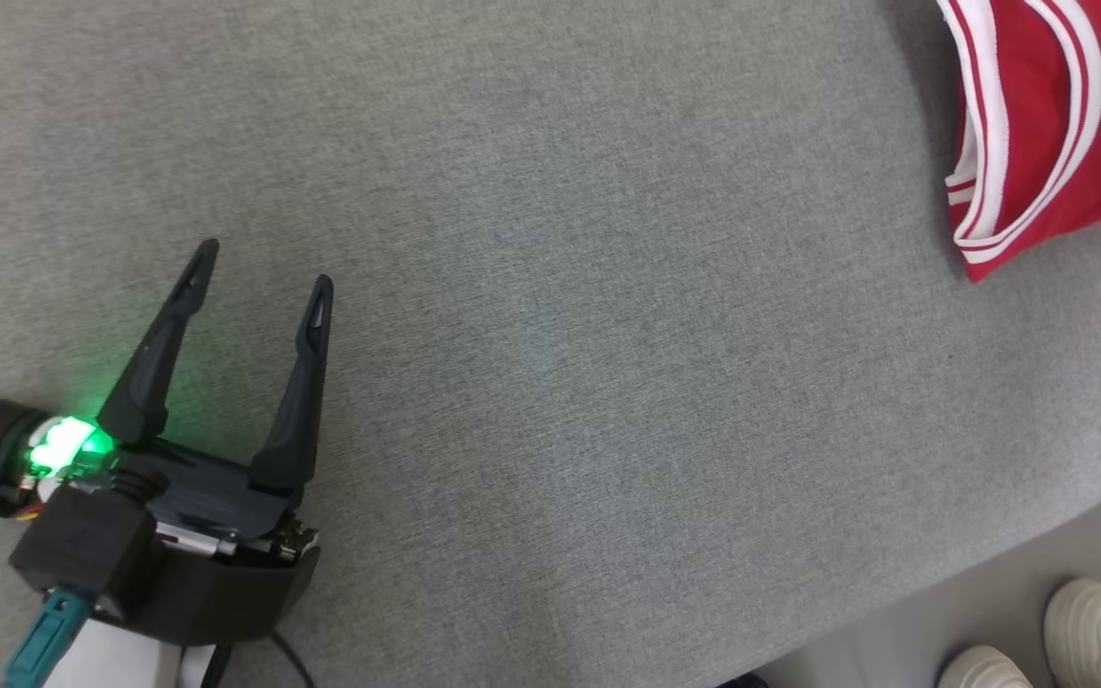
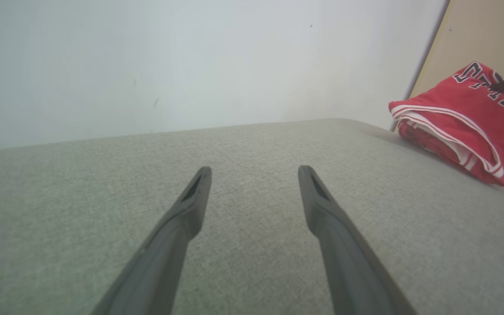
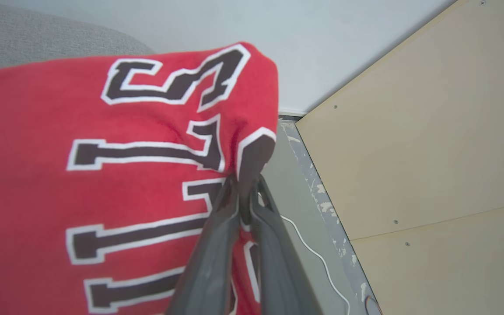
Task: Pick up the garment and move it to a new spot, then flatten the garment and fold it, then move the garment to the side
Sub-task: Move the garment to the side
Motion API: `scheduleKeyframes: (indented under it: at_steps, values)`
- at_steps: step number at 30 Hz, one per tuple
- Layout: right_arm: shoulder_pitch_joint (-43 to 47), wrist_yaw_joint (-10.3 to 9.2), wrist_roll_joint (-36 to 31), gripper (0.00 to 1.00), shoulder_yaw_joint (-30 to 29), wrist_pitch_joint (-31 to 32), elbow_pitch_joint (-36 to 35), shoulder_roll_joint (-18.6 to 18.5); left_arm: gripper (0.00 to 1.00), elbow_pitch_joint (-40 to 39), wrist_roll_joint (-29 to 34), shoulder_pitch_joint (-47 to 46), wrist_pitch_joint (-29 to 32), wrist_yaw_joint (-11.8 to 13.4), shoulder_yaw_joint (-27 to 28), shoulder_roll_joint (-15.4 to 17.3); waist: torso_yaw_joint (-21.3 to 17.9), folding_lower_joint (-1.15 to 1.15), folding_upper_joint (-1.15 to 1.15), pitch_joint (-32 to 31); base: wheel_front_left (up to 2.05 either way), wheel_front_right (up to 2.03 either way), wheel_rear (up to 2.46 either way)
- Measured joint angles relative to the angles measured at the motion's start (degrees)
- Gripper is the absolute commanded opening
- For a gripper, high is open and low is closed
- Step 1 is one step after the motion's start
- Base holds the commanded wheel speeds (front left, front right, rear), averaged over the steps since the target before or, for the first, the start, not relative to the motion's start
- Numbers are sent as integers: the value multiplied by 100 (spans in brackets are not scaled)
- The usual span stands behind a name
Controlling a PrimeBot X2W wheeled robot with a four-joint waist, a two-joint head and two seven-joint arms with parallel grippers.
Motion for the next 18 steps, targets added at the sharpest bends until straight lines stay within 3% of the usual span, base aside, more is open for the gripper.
scheduleKeyframes:
  at_steps: [4, 5, 6, 18]
  values:
    - [-86, 0, -225, 0, -27, -588, 269, 123, 100, -181, 24, -15, 120, 4, -10, 90, -108, 0, 0, 103, 0, 0, 0]
    - [-149, 0, -255, 33, -40, -766, 377, 122, 100, -220, 38, -20, 143, 7, -19, 102, -130, 0, 0, 128, 0, 0, 0]
    - [-215, 0, -300, 100, -57, -959, 463, 122, 100, -252, 41, -23, 168, 10, -23, 120, -152, 0, 0, 151, 0, 0, 0]
    - [-468, 0, -797, 100, -325, -1851, 1313, 504, 100, -176, 25, -43, 157, 53, -66, 201, -215, 1, 1, 61, 0, 0, 0]
